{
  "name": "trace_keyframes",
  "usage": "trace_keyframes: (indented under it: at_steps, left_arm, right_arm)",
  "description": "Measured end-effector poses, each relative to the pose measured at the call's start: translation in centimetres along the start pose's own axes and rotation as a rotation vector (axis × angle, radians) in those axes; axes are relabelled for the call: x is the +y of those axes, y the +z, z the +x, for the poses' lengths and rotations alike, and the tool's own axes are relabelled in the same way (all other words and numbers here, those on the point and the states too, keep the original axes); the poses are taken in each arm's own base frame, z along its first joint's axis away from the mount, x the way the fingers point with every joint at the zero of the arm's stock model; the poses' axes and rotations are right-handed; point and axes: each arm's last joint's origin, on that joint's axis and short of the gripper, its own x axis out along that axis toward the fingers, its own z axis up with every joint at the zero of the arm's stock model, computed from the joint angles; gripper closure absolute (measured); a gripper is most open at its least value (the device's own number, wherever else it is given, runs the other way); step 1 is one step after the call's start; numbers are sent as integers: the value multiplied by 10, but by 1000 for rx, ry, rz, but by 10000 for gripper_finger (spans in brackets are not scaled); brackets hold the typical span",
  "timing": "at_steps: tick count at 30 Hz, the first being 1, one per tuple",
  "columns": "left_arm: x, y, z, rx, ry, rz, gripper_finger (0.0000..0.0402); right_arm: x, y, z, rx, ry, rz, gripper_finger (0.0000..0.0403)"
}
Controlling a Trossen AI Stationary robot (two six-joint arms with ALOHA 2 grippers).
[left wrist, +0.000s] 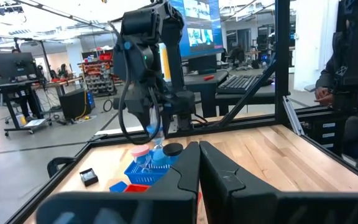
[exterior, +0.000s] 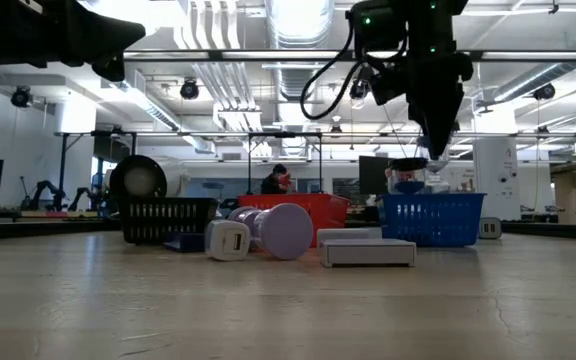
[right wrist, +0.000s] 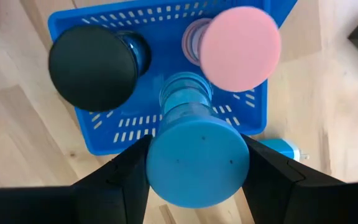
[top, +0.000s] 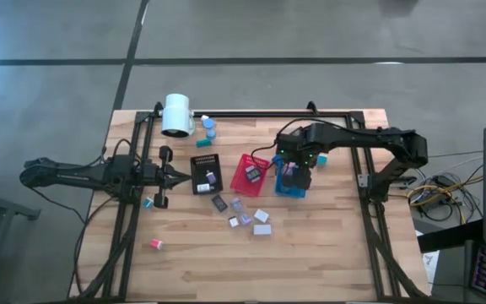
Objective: Pick & Place Office items
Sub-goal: Put the bottom blue hourglass into the blue bin
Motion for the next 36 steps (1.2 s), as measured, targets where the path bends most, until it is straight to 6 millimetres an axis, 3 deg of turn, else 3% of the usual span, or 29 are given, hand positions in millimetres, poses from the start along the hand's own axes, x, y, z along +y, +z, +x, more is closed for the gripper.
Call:
trace_keyframes:
  at_steps: [11,19,36]
  left_arm:
    - [0,0,0,0,0,-4,390]
    - [0,0,0,0,0,-4,390]
    - [0,0,0,1,0,-4,390]
  right_arm:
    - [-2,11,24,38,-7,36,210]
    - [-8,4,39,55,-10,67,210]
    - [-14,4,44,18,-2,81,210]
